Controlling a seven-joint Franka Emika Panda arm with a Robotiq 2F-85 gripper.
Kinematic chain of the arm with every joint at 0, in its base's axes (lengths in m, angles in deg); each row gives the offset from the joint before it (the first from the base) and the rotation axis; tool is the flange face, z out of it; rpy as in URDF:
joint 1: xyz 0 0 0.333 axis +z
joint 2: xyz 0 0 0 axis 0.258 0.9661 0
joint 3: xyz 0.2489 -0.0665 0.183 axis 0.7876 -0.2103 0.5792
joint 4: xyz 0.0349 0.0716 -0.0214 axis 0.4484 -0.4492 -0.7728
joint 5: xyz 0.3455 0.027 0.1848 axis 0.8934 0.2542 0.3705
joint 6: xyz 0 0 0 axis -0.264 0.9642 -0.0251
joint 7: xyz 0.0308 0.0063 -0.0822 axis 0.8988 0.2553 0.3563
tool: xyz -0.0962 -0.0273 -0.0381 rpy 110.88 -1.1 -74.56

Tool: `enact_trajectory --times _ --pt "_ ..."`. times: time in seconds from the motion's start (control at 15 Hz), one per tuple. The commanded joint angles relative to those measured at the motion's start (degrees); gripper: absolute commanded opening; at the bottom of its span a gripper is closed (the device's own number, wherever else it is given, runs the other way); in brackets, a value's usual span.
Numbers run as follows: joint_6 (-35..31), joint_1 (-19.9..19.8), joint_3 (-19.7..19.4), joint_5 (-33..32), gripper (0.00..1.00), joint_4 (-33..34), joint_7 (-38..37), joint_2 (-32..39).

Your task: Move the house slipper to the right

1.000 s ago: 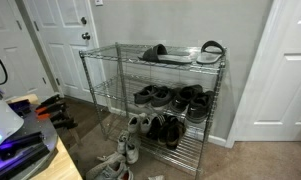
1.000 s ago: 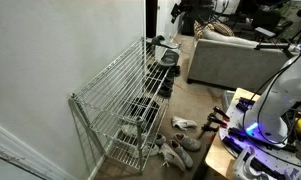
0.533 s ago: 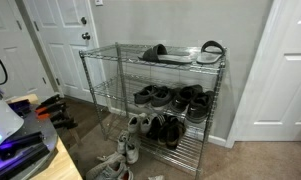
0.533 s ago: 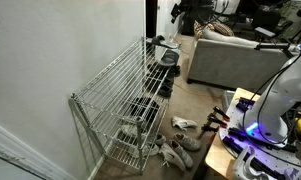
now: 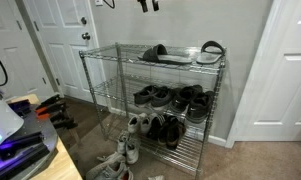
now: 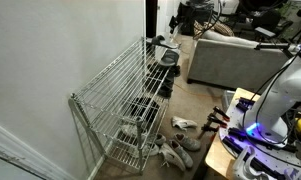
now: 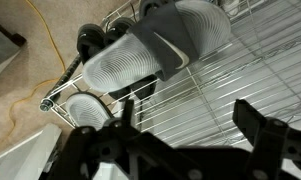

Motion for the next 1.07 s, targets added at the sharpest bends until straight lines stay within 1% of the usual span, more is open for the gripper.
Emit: enact_trajectory --times 0.0,0.13,0.4,0.47,0.87,0.93,1.0 --pt "2.4 -0.8 0.1 3.5 1.0 1.9 2.2 3.2" --pt "4.5 -0.9 0.1 5.3 1.0 2.6 2.8 4.7" --pt "8.4 -1.2 0.0 5.7 1.0 4.3 3.1 7.3" --pt "6.0 -0.7 0.2 4.0 1.0 2.4 0.6 5.9" --pt "7.2 -0.9 0.2 4.1 1.0 3.6 0.7 7.1" --pt "6.8 -0.8 0.2 3.1 1.0 3.3 1.0 7.0" --pt "7.9 -1.1 0.4 4.3 1.0 3.7 4.2 7.5"
